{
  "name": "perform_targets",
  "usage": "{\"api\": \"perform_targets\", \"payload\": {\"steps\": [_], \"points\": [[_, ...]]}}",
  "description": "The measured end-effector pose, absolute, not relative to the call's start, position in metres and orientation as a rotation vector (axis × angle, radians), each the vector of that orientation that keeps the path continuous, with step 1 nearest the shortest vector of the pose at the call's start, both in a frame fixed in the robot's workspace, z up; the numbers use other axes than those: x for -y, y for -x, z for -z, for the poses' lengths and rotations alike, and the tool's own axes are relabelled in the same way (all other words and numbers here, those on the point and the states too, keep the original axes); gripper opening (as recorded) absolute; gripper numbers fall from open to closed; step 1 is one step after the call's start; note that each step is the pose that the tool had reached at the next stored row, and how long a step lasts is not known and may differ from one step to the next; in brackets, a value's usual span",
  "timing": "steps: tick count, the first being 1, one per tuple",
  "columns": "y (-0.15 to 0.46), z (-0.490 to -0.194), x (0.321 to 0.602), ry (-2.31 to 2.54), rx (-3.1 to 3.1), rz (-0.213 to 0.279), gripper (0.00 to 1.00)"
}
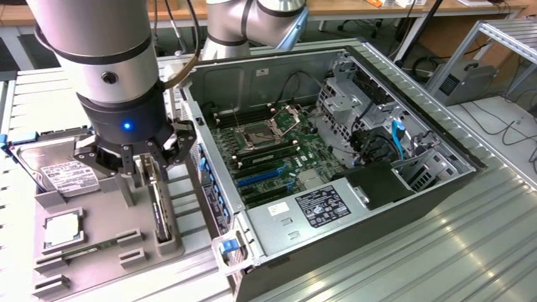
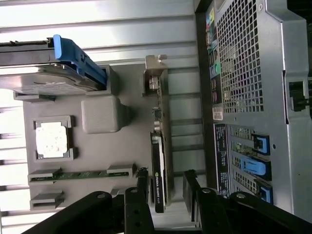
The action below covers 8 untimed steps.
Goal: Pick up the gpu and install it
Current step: 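Pick up the gpu and move the gpu toward the slot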
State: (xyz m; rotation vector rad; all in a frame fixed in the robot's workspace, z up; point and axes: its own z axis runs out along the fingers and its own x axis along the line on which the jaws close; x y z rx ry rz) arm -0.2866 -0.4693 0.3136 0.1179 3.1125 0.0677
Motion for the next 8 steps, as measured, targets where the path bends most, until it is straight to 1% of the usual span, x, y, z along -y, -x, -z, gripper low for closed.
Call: {"api": "perform_targets", "payload": {"steps": [8], "points": [[0.287, -0.297, 0.469, -0.118, -3.112, -0.068, 0.42]]}}
